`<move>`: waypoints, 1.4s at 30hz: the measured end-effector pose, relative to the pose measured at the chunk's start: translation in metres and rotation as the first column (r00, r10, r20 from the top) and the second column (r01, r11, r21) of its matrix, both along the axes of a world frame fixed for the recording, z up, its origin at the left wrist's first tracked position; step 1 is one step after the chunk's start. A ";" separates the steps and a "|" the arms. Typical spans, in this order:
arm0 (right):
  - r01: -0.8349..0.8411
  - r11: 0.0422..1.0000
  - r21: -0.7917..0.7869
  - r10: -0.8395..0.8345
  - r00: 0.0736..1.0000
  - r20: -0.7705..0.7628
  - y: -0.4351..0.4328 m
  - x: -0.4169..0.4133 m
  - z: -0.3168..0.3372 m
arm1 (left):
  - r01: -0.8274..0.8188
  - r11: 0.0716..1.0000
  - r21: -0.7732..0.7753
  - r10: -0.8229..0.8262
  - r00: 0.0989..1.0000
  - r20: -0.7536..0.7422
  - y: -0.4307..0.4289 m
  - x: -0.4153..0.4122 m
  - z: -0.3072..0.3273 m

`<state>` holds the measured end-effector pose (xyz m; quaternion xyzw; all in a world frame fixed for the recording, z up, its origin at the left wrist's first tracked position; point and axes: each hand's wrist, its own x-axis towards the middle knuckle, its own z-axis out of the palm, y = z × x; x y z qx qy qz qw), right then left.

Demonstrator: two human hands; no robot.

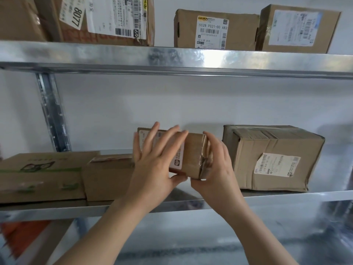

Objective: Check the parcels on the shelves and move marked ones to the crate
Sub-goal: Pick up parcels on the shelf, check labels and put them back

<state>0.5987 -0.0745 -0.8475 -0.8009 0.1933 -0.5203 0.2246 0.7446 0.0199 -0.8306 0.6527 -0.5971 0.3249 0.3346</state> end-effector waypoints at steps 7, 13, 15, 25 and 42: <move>-0.236 0.936 0.260 0.213 0.970 0.113 -0.025 -0.018 0.005 | -0.036 0.999 0.026 0.044 0.887 -0.460 0.029 0.049 -0.009; -0.338 0.863 0.375 0.321 0.941 0.110 -0.028 -0.028 0.006 | 0.106 0.992 0.073 -0.046 0.823 -0.566 0.032 0.055 0.000; -0.336 0.854 0.397 0.317 0.941 0.116 -0.029 -0.027 0.004 | 0.116 0.991 0.063 -0.065 0.844 -0.532 0.032 0.052 0.000; -0.081 0.917 0.391 0.112 0.992 -0.057 -0.050 -0.011 -0.005 | 0.306 0.940 -0.149 -0.300 0.536 -0.789 0.024 0.044 -0.018; -0.245 0.630 0.737 0.204 0.968 0.147 -0.059 0.001 -0.025 | 0.299 0.942 -0.154 -0.240 0.278 -0.930 -0.020 0.040 -0.049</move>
